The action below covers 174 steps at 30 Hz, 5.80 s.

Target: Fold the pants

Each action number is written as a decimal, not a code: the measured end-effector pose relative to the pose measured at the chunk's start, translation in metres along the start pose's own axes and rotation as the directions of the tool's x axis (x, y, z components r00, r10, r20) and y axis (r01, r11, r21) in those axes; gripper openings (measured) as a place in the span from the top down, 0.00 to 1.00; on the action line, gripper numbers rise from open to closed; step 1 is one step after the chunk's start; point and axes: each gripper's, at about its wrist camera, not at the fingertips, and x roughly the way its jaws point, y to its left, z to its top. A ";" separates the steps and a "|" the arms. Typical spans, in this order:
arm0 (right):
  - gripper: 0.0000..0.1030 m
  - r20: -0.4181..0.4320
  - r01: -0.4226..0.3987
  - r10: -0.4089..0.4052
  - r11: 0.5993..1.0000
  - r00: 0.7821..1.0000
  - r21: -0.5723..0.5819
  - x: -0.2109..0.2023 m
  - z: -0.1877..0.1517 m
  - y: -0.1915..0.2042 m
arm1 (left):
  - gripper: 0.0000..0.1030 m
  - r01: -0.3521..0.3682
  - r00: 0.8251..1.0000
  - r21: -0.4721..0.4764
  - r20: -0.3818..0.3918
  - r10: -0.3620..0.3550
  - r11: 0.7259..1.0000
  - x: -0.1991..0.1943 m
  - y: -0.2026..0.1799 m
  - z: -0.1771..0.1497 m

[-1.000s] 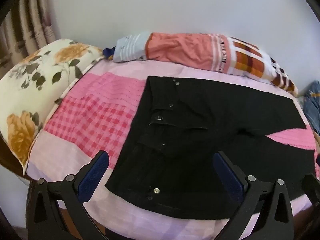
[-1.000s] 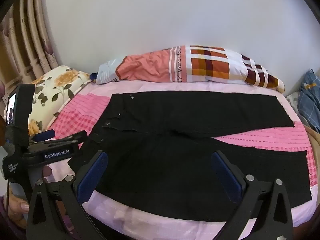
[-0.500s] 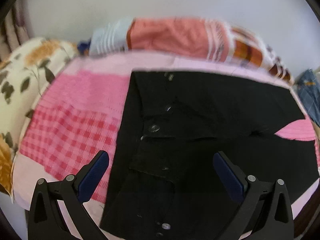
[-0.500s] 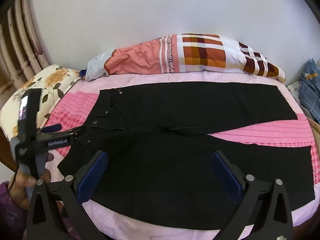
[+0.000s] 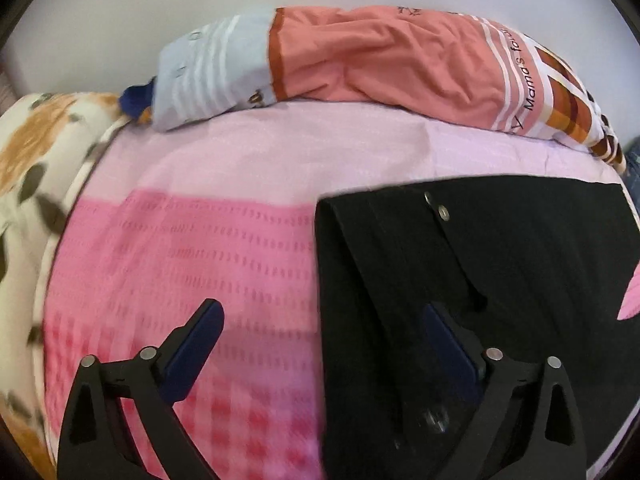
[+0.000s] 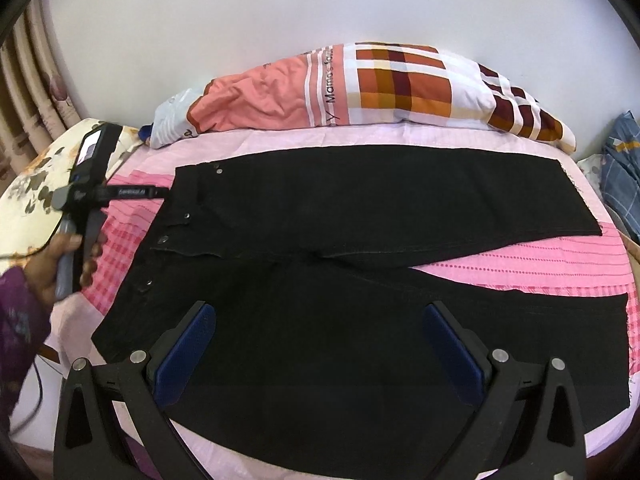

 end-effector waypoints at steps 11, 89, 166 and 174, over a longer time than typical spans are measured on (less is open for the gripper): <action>0.00 -0.056 0.009 -0.008 1.000 0.998 0.015 0.028 0.007 -0.006 | 0.64 0.244 0.967 0.012 -0.077 -0.242 0.970 0.055 0.014 0.047; 0.62 0.249 -0.481 0.463 0.494 0.851 0.724 0.059 -0.124 -0.195 | 0.46 0.369 0.921 -0.020 0.140 -0.363 0.929 -0.164 -0.129 -0.186; 0.71 0.221 -0.443 0.553 0.307 0.804 0.843 0.016 -0.177 -0.232 | 0.45 0.397 0.914 -0.042 0.105 -0.391 0.917 -0.142 -0.142 -0.228; 0.71 0.159 -0.388 0.512 0.378 0.844 0.841 0.028 -0.159 -0.223 | 0.45 0.431 0.902 -0.133 0.093 -0.422 0.892 -0.129 -0.127 -0.235</action>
